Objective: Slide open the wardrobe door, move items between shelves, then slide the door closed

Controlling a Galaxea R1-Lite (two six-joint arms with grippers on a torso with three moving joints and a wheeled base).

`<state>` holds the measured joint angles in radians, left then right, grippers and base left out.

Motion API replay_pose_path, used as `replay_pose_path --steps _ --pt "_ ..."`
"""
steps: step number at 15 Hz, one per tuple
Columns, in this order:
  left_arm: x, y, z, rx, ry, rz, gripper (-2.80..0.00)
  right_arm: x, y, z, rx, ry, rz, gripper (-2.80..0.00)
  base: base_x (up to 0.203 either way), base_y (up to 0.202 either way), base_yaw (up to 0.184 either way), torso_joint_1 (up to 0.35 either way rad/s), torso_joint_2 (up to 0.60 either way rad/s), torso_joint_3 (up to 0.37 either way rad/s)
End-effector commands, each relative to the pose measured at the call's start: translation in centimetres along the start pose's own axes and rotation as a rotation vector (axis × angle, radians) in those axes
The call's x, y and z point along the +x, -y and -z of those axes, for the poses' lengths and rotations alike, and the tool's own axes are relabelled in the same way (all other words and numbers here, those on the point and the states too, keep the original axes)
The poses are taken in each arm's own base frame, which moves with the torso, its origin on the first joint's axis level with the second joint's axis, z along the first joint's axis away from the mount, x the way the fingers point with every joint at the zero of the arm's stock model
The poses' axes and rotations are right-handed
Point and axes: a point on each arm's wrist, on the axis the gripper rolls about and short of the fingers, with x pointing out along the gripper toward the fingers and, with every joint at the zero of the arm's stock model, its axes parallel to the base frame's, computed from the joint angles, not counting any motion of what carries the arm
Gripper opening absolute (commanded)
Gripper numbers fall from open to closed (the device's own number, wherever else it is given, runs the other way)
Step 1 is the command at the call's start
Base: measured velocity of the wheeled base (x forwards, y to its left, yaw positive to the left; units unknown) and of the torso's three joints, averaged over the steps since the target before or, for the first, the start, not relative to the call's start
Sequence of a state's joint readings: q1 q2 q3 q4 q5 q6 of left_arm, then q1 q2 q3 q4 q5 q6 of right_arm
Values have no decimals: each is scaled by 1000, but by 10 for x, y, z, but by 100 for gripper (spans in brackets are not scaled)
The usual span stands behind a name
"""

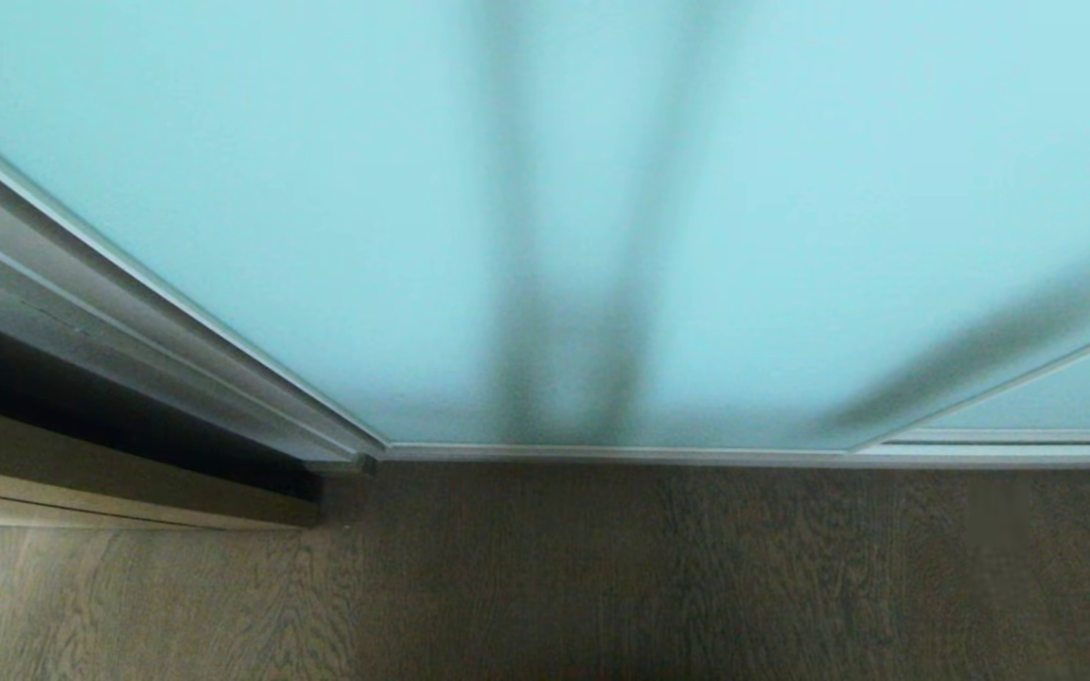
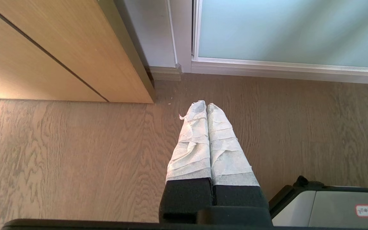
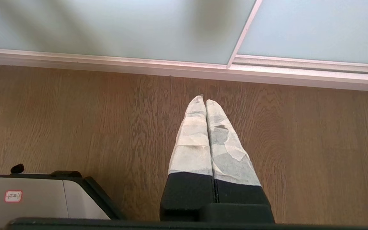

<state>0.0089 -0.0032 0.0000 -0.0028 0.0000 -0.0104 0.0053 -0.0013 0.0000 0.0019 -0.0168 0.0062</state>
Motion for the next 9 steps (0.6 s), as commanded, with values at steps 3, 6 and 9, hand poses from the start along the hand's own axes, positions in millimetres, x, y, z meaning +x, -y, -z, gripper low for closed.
replay_pose_path --steps 3,6,9 --pt "0 0 0 0 -4 0 -280 0 0 0 26 4 3 -280 0 0 0 0 0 0" --pt "0 0 0 0 -4 0 -280 0 0 0 32 4 3 -280 0 0 0 0 0 0" --pt "0 0 0 0 -3 0 -280 0 0 0 29 4 4 -280 0 0 0 0 0 0"
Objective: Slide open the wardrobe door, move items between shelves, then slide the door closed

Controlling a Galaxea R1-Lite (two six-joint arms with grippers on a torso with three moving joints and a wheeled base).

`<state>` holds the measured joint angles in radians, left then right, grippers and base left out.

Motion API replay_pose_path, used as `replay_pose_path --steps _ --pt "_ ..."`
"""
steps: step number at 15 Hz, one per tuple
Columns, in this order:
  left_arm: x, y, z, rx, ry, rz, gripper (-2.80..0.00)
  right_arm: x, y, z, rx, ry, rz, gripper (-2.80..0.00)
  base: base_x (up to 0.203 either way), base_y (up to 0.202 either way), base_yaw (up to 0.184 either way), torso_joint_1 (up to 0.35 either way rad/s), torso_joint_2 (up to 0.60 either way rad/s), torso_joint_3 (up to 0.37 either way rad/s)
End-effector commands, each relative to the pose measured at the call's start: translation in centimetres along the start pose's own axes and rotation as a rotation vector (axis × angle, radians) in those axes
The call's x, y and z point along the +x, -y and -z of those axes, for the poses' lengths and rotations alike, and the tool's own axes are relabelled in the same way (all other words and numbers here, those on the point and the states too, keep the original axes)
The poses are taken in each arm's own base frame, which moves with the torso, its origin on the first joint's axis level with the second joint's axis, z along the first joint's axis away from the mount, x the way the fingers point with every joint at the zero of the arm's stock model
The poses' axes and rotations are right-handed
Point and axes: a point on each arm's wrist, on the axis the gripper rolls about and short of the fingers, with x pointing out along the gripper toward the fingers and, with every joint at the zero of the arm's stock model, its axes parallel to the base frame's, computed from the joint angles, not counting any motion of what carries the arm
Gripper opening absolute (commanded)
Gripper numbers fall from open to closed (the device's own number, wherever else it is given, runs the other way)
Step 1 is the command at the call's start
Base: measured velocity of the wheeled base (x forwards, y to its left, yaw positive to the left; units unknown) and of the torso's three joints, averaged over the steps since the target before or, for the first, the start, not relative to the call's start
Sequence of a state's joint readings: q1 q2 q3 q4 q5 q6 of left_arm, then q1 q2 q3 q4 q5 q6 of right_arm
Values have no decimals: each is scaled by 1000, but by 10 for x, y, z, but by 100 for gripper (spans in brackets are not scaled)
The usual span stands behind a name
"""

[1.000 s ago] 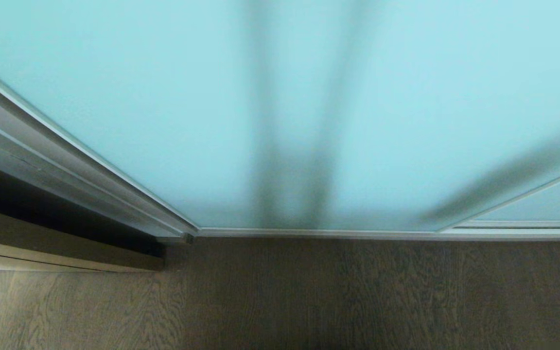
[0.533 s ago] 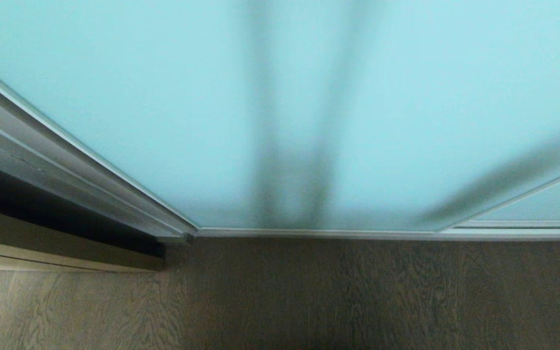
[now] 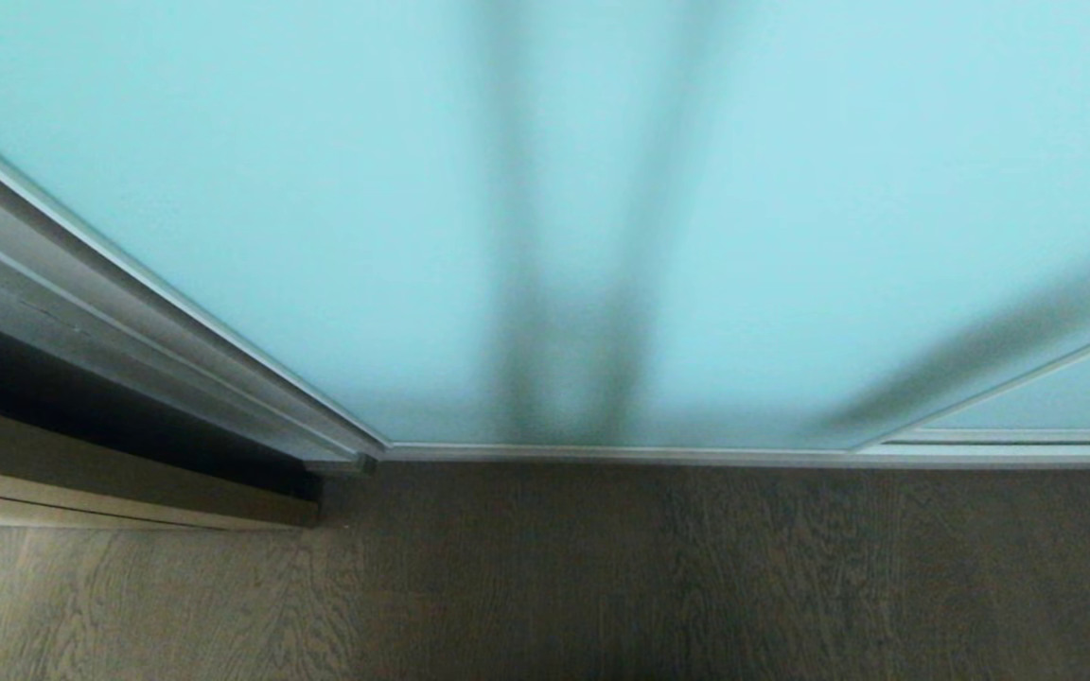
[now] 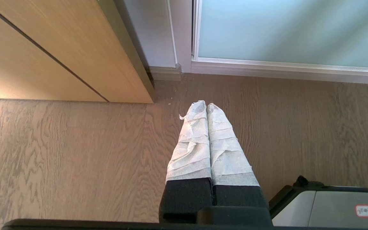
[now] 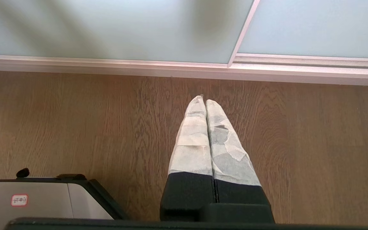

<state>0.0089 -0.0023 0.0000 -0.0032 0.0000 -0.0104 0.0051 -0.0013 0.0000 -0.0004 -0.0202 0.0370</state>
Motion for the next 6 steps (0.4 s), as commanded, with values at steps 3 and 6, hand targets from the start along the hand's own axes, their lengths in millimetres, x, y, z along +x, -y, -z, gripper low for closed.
replay_pose_path --steps 3,6 --pt "0 0 0 0 -4 -2 -280 0 0 0 6 3 2 -280 0 0 0 0 0 0" --pt "0 0 0 0 -3 0 -280 0 0 0 8 3 2 -280 0 0 0 0 0 0"
